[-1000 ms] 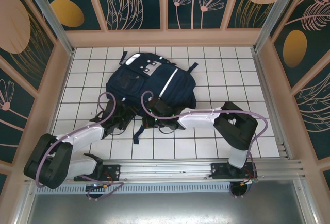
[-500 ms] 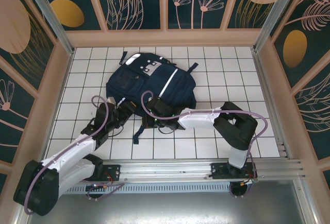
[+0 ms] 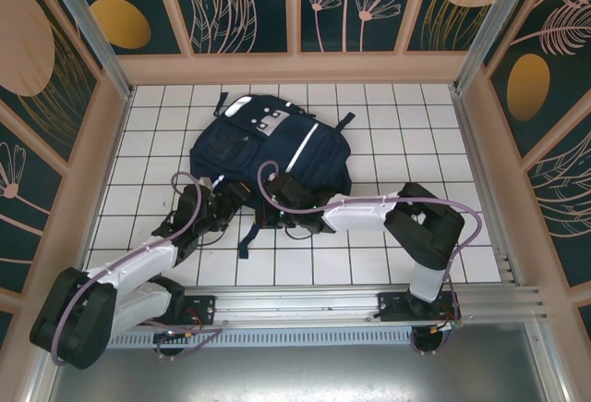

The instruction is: Pack the student bag

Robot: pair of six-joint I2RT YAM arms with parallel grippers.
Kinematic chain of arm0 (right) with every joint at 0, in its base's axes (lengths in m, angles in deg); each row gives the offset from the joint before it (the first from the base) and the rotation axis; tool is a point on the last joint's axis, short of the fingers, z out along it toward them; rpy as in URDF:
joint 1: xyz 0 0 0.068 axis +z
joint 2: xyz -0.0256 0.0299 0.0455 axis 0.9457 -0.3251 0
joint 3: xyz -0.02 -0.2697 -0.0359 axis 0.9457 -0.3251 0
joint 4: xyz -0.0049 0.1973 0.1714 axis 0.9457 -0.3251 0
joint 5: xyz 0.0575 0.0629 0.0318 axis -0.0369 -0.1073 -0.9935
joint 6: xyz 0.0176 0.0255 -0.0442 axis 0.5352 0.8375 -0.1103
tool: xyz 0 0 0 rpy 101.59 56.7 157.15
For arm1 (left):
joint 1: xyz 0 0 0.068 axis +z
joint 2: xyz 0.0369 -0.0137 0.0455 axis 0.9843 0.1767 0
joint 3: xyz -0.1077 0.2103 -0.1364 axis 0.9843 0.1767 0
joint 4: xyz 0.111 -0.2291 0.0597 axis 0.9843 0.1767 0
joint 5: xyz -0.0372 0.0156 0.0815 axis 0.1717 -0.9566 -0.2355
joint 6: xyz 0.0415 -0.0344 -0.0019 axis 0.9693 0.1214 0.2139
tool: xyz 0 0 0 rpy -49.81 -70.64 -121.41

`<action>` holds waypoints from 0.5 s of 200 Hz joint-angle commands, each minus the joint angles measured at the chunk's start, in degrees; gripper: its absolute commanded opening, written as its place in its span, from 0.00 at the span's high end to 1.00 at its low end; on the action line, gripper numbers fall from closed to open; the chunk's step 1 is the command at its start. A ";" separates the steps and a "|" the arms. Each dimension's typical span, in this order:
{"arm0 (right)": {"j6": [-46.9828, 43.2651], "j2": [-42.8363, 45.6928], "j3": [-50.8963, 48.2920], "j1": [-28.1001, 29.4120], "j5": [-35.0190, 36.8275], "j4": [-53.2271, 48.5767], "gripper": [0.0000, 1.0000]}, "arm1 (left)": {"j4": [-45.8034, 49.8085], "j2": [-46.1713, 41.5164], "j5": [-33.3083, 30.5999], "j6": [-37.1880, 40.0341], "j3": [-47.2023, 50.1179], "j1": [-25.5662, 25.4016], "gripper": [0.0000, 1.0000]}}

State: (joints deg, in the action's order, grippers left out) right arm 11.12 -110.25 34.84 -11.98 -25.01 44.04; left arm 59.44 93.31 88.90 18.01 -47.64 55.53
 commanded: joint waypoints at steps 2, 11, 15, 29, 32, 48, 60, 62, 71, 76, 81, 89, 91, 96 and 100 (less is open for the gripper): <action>1.17 2.08 -0.66 -0.47 -1.43 3.48 1.00 | -4.88 2.44 0.66 -0.93 -1.56 -0.13 0.19; 1.09 1.99 -0.41 -0.47 -1.60 3.32 1.00 | -5.66 3.62 0.68 -0.90 -1.75 -0.12 0.22; 1.02 1.90 -0.32 -0.49 -1.61 3.16 1.00 | -5.70 4.31 0.57 -1.11 -1.98 -0.14 0.22; 0.92 1.97 -0.07 -0.59 -1.61 2.87 1.00 | -5.93 6.47 0.36 -1.37 -2.45 -0.14 0.26; 0.91 2.04 -0.01 -0.60 -1.61 2.91 1.00 | -6.29 6.98 0.38 -1.42 -2.45 -0.14 0.27; 0.94 2.10 0.21 -0.55 -1.78 2.82 1.00 | -7.57 9.59 0.25 -2.08 -2.60 -0.15 0.31; 0.90 2.07 0.41 -0.59 -1.83 2.69 1.00 | -9.18 11.63 0.15 -2.53 -2.79 -0.13 0.35; 0.91 2.06 0.43 -0.62 -1.86 2.69 1.00 | -9.40 11.90 0.09 -2.62 -2.93 -0.14 0.36; 0.83 1.89 0.45 -0.65 -1.87 2.64 1.00 | -9.74 13.20 -0.33 -2.93 -3.35 -0.14 0.41; 0.82 1.81 0.51 -0.68 -1.81 2.33 1.00 | -9.63 13.77 -0.68 -2.96 -3.75 -0.16 0.45; 0.78 1.84 0.65 -0.64 -1.58 1.98 1.00 | -9.23 14.15 -1.12 -2.91 -4.12 -0.14 0.49; 0.71 1.85 0.78 -0.55 -1.16 1.24 1.00 | -8.21 14.44 -1.96 -2.93 -4.64 -0.14 0.56; 0.66 1.88 0.79 -0.52 -1.01 1.03 1.00 | -7.97 14.34 -2.11 -2.92 -4.82 -0.14 0.58; 0.60 1.97 0.81 -0.59 -0.48 0.45 1.00 | -7.20 14.17 -2.75 -2.94 -4.98 -0.14 0.62; 0.57 2.13 0.75 -0.59 -0.08 -0.02 1.00 | -6.64 13.89 -3.37 -2.94 -5.15 -0.12 0.65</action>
State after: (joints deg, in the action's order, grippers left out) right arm 11.29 -110.25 34.84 -12.18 -25.56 44.13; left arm 52.60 107.08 88.62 15.30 -50.57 55.48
